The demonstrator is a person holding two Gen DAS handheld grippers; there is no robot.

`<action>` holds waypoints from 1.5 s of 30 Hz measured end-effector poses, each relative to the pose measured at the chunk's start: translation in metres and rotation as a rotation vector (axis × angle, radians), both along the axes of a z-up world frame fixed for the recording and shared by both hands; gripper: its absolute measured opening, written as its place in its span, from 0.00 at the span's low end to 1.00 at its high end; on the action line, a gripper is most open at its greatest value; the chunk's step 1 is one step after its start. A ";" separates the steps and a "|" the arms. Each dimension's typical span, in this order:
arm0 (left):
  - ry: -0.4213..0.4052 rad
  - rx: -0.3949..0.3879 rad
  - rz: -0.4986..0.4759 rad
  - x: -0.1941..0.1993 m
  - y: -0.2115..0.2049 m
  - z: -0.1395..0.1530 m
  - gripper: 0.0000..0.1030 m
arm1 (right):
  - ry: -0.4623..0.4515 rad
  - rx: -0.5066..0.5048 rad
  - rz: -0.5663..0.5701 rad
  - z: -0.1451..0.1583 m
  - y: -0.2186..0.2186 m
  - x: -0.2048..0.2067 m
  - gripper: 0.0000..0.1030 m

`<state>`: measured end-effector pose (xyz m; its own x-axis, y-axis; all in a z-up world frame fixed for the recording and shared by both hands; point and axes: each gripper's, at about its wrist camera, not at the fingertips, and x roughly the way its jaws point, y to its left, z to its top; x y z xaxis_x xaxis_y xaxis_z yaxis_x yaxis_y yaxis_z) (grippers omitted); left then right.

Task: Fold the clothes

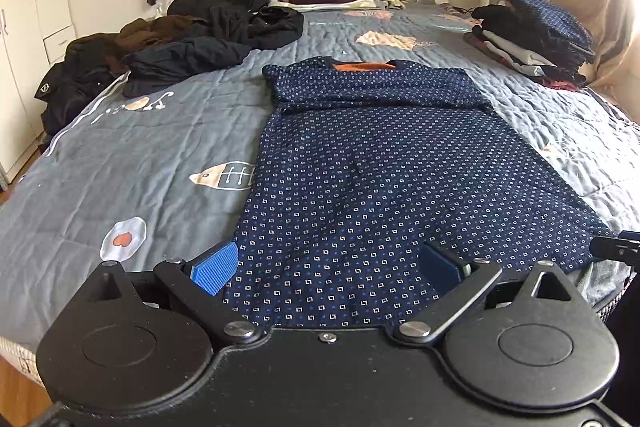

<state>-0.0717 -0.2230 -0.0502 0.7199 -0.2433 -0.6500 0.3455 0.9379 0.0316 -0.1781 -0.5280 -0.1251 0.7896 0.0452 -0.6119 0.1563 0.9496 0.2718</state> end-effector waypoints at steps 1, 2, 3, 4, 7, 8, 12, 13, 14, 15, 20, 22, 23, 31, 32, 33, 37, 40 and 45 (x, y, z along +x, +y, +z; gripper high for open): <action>0.002 0.000 0.003 0.000 0.000 0.000 0.94 | 0.003 -0.003 0.000 0.000 0.000 0.000 1.00; 0.006 -0.003 0.006 0.001 0.001 0.001 0.94 | 0.007 -0.005 0.000 0.000 0.001 0.000 1.00; 0.010 -0.007 0.009 0.001 0.001 0.001 0.94 | 0.012 -0.004 0.000 0.000 0.001 0.000 1.00; 0.015 -0.011 0.013 0.001 0.002 0.001 0.94 | 0.016 -0.006 0.002 0.000 0.001 0.000 1.00; 0.022 -0.015 0.020 0.000 0.001 0.002 0.94 | 0.026 -0.013 0.007 0.002 0.002 -0.002 1.00; 0.022 -0.013 0.019 0.000 0.000 0.002 0.94 | 0.028 -0.010 0.006 0.003 0.002 -0.002 1.00; 0.020 -0.016 0.018 -0.004 -0.003 0.004 0.94 | 0.037 -0.002 0.008 0.010 0.004 -0.005 1.00; 0.020 -0.021 0.018 -0.005 -0.003 0.006 0.94 | 0.037 -0.016 0.014 0.017 0.008 -0.005 1.00; 0.019 -0.025 0.019 -0.005 -0.003 0.007 0.94 | 0.036 -0.033 0.020 0.024 0.012 -0.006 1.00; 0.015 -0.028 0.020 -0.006 -0.003 0.008 0.94 | 0.036 -0.053 0.030 0.032 0.016 -0.005 1.00; 0.002 -0.042 0.043 -0.005 -0.001 0.013 0.94 | 0.032 -0.172 0.058 0.069 0.028 -0.002 1.00; 0.006 -0.048 0.053 -0.004 -0.001 0.014 0.94 | 0.026 -0.219 0.063 0.082 0.032 -0.001 1.00; 0.006 -0.049 0.053 -0.004 -0.001 0.014 0.94 | 0.025 -0.209 0.049 0.087 0.030 -0.001 1.00; -0.009 -0.043 0.039 -0.014 -0.005 0.017 0.94 | -0.006 -0.185 0.058 0.124 0.030 0.000 1.00; -0.013 -0.040 0.034 -0.015 -0.006 0.017 0.94 | -0.009 -0.185 0.063 0.128 0.031 0.000 1.00; -0.018 -0.037 0.030 -0.017 -0.007 0.017 0.94 | -0.011 -0.182 0.070 0.130 0.032 0.001 1.00; -0.040 -0.030 0.004 -0.022 -0.012 0.021 0.94 | -0.017 -0.166 0.101 0.139 0.037 0.006 1.00; -0.066 -0.018 -0.019 -0.025 -0.016 0.025 0.95 | -0.017 -0.161 0.119 0.143 0.040 0.010 1.00; -0.064 -0.021 -0.031 -0.022 -0.018 0.026 0.95 | -0.007 -0.177 0.123 0.149 0.039 0.019 1.00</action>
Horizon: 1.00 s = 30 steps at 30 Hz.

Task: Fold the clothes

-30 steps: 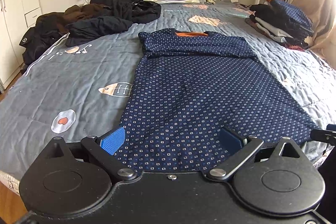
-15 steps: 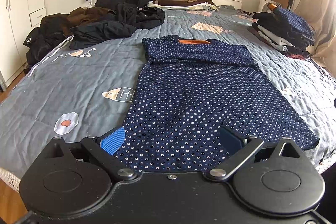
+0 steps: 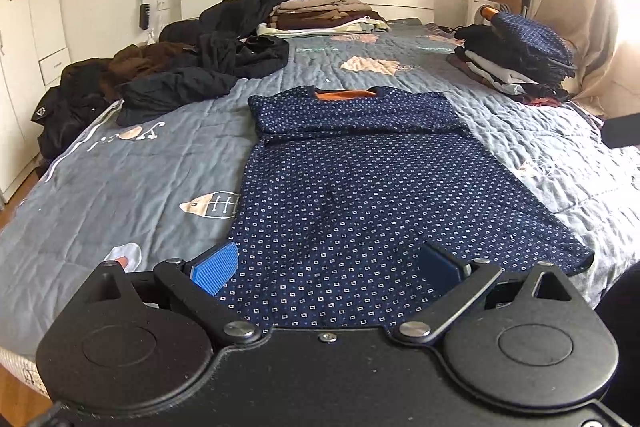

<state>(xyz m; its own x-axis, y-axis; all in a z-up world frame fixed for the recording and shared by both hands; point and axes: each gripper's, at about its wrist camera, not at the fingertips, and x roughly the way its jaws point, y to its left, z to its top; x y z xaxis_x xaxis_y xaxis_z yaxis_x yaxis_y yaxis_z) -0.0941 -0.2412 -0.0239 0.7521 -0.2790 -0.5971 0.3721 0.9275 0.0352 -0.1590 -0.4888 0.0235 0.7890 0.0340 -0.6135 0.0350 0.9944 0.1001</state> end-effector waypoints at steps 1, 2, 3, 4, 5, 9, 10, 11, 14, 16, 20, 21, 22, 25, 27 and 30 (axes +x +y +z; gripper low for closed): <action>0.004 -0.001 -0.002 0.002 -0.001 0.000 0.95 | 0.002 -0.005 -0.002 0.001 -0.001 0.002 1.00; 0.007 -0.002 -0.002 0.004 -0.002 0.000 0.95 | 0.006 -0.008 -0.009 0.001 -0.003 0.004 1.00; 0.007 -0.003 0.000 0.006 -0.003 0.001 0.95 | 0.011 -0.007 -0.017 0.002 -0.005 0.006 1.00; 0.006 -0.004 -0.001 0.008 -0.004 0.001 0.95 | 0.015 -0.006 -0.025 0.002 -0.008 0.008 1.00; 0.005 -0.005 -0.003 0.010 -0.004 0.000 0.95 | 0.020 -0.002 -0.030 0.002 -0.011 0.010 1.00; 0.005 0.002 -0.012 0.015 -0.005 -0.001 0.95 | 0.018 0.011 -0.057 -0.002 -0.022 0.018 1.00; 0.009 0.004 -0.012 0.016 -0.004 -0.002 0.95 | 0.022 0.008 -0.057 -0.002 -0.022 0.020 1.00; 0.013 0.006 -0.012 0.018 -0.003 -0.002 0.95 | 0.026 0.004 -0.054 -0.003 -0.022 0.022 1.00; 0.023 0.014 -0.010 0.021 0.003 -0.002 0.95 | 0.040 -0.007 -0.045 -0.004 -0.021 0.029 1.00; 0.026 0.006 0.007 0.023 0.008 -0.001 0.95 | 0.046 -0.018 -0.033 -0.004 -0.018 0.032 1.00; 0.023 0.001 0.029 0.020 0.014 0.002 0.95 | 0.044 -0.026 -0.007 0.000 -0.011 0.036 1.00; 0.021 0.000 0.032 0.017 0.015 0.003 0.95 | 0.045 -0.024 -0.002 0.001 -0.009 0.037 1.00; 0.019 -0.002 0.034 0.015 0.015 0.004 0.95 | 0.045 -0.026 0.005 0.001 -0.007 0.038 1.00; 0.003 0.003 0.035 0.010 0.017 0.009 0.95 | 0.037 -0.045 0.029 0.004 0.002 0.036 1.00; -0.009 0.009 0.037 0.005 0.019 0.014 0.95 | 0.036 -0.050 0.043 0.006 0.007 0.033 1.00; -0.021 0.012 0.039 -0.002 0.023 0.021 0.95 | 0.037 -0.064 0.066 0.009 0.011 0.029 1.00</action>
<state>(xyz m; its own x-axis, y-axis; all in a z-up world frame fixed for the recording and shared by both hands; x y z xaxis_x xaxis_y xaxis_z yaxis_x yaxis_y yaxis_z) -0.0961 -0.2179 -0.0030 0.7750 -0.2420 -0.5838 0.3344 0.9409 0.0539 -0.1305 -0.4776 0.0322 0.7630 0.0454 -0.6447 -0.0287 0.9989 0.0364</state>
